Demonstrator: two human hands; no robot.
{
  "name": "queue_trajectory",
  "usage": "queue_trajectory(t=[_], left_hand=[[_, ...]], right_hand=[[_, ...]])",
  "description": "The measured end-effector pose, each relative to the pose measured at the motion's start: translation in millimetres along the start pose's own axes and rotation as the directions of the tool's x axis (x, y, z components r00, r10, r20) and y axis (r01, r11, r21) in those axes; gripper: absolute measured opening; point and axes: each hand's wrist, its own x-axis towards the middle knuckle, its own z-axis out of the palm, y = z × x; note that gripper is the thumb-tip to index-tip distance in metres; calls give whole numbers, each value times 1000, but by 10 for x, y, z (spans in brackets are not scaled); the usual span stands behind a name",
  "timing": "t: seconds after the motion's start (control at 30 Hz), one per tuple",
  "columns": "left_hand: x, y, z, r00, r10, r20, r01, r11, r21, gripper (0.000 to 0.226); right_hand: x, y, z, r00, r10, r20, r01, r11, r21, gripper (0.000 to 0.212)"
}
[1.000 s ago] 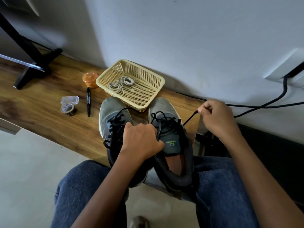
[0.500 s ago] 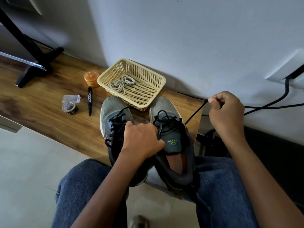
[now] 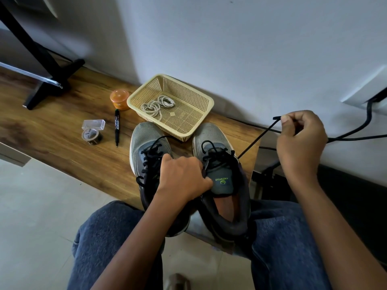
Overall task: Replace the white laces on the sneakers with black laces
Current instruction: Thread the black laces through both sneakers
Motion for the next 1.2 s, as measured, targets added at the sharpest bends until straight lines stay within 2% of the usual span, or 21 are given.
queue_trajectory(t=[0.2,0.3,0.4,0.5,0.6,0.7,0.83,0.93,1.07,1.2], left_hand=[[-9,3,-18,1000,1,-5,-1,1000,-15,41],[-19,13,-27,999,-13,-38,11,998,-55,51],[10,22,-31,975,-85,-204,27,962,-271,52],[123,-16,34,927,-93,-363,-68,911,-406,30],[200,52,101,938,-29,-346,-127,899,-419,20],[235,117,145,969,-21,-247,-82,914,-397,20],[264,82,130,982,-40,-182,-38,911,-410,18],[263,92,124,982,-39,-182,-42,908,-417,18],[265,95,145,980,-61,-189,-30,895,-445,18],[248,118,147,976,-81,-202,-24,883,-468,18]], right_hand=[[-15,-50,-4,993,-18,-116,25,998,58,12],[-13,-65,10,997,-16,-78,21,998,63,9],[22,-2,13,981,120,153,-116,993,-37,7],[11,53,-7,894,211,395,-159,974,-160,14],[-22,49,4,749,205,630,-67,970,-236,19],[-58,18,41,603,136,786,58,975,-214,21],[-78,-8,51,545,145,826,110,964,-242,11],[-70,1,51,562,123,818,152,957,-248,20],[-92,16,89,562,146,814,177,940,-290,18],[-116,-10,106,517,231,824,149,924,-353,31]])
